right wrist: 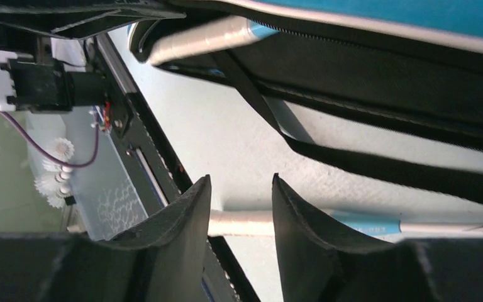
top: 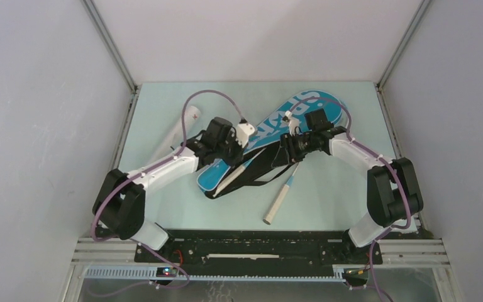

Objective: Pack up the badminton gear
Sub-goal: Adjust the racket in the racket bag.

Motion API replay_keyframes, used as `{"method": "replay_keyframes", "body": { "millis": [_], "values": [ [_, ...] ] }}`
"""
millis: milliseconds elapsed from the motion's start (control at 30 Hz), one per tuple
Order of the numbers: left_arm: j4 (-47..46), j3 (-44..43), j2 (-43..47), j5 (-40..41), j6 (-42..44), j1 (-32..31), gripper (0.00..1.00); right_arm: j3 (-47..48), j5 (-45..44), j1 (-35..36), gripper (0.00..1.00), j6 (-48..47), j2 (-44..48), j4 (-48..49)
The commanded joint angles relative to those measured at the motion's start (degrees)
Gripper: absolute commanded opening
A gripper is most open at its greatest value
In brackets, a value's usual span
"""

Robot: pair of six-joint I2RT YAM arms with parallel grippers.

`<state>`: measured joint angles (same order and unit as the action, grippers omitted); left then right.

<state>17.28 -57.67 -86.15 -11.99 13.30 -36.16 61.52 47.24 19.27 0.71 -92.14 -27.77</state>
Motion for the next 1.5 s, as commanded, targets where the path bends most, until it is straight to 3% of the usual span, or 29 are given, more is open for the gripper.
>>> {"method": "replay_keyframes", "body": {
  "millis": [0, 200, 700, 1100, 1300, 1467],
  "values": [
    [-6.17, -7.1, 0.88, -4.88, -14.21, 2.91, 0.0, 0.98, 2.66, 0.02, 0.51, 11.25, 1.16, 10.87],
    [-8.49, -10.12, -0.17, -7.75, -28.37, 6.44, 0.0, -1.1, 0.36, 2.66, 0.64, 24.31, -1.55, 21.73],
    [-11.88, -11.71, -2.64, -11.78, -47.79, 7.95, 0.0, -4.8, -6.38, 10.14, 0.66, 43.57, -7.28, 30.22],
    [-16.98, -7.85, -1.52, -16.1, -50.3, 7.95, 0.0, -3.31, -5.42, 10.0, 0.65, 54.33, -17.48, 42.39],
    [-17.01, -4.86, -0.56, -15.87, -45.63, 8.2, 0.0, -2.9, -5.7, 7.97, 0.53, 54.22, -17.51, 41.17],
    [-17.01, -3.48, -0.26, -16.01, -43.24, 8.21, 0.0, -2.89, -5.85, 6.66, 0.58, 54.28, -17.57, 41.28]
  ]
}}
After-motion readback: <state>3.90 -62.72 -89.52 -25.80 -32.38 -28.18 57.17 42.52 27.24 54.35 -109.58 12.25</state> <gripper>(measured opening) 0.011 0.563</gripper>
